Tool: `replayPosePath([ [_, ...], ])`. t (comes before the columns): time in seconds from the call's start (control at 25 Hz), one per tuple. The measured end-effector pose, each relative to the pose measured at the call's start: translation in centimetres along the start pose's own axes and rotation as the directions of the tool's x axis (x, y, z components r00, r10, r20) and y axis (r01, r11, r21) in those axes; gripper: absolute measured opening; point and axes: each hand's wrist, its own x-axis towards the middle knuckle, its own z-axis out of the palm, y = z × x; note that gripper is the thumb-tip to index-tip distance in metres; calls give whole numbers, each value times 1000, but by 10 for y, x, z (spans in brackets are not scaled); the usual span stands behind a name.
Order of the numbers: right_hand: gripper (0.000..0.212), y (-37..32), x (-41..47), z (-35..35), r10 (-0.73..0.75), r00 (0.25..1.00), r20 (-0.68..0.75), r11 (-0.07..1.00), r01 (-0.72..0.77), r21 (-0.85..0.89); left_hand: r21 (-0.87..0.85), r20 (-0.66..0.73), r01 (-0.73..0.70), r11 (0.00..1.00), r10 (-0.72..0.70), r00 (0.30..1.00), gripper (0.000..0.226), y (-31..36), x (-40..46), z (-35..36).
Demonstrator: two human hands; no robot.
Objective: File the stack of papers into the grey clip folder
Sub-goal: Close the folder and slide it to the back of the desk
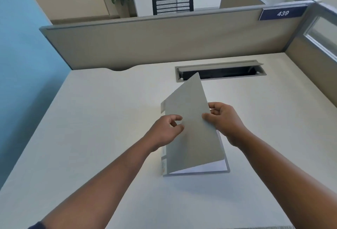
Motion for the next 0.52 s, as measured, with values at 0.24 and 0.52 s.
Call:
replayPosePath([
  [0.24, 25, 65, 5, -35, 157, 964, -214, 954, -204, -219, 216, -125, 143, 966, -118, 985, 77, -50, 15, 31],
  [0.52, 85, 124, 9, -30, 213, 947, -241, 698, -320, -640, 23, -153, 333, 943, -326, 933, 56, -75, 26, 46],
])
